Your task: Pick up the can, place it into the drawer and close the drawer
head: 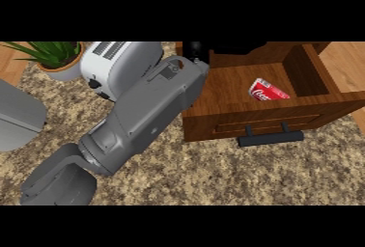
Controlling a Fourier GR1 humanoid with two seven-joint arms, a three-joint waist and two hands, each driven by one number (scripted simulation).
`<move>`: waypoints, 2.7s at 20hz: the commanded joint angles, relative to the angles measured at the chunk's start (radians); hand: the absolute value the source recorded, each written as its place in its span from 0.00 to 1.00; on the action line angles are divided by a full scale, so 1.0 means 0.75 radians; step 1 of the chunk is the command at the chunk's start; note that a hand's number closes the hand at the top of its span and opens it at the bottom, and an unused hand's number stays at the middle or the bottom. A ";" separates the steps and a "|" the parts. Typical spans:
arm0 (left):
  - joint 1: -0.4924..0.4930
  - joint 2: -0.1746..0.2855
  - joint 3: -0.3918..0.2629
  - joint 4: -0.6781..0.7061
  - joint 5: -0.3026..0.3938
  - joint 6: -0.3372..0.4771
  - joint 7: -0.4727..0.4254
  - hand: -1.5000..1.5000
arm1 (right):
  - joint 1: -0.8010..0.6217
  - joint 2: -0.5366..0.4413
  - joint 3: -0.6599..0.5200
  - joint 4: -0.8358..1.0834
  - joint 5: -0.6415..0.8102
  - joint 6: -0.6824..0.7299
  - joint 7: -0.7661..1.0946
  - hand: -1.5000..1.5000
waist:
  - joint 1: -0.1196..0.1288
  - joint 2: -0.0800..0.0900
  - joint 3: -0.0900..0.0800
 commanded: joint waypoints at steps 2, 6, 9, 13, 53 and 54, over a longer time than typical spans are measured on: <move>-0.008 0.000 -0.015 -0.021 0.070 0.013 -0.045 0.00 | -0.026 -0.003 -0.013 0.018 0.054 0.024 -0.062 0.00 | 0.005 -0.003 0.000; 0.006 0.000 0.028 0.008 0.079 -0.040 -0.119 0.00 | -0.051 -0.086 -0.060 -0.137 0.244 0.081 -0.167 0.00 | 0.020 0.002 -0.002; 0.004 0.000 0.026 -0.031 0.120 -0.044 -0.155 0.00 | -0.078 -0.099 -0.032 -0.108 0.275 0.131 -0.228 0.00 | 0.025 -0.004 -0.001; -0.032 0.000 0.015 -0.027 0.117 -0.030 -0.172 0.00 | -0.145 -0.029 0.108 -0.180 0.545 0.119 -0.301 0.00 | 0.066 -0.006 -0.001; 0.132 0.330 0.021 -0.438 -0.037 0.057 0.168 0.00 | -1.237 -0.095 0.884 1.584 2.268 -0.738 -0.542 0.00 | 0.187 -0.027 -0.002; 0.126 0.358 0.023 -0.453 -0.036 0.037 0.203 0.00 | -1.286 -0.126 0.847 1.658 2.256 -0.744 -0.566 0.00 | 0.189 -0.025 -0.002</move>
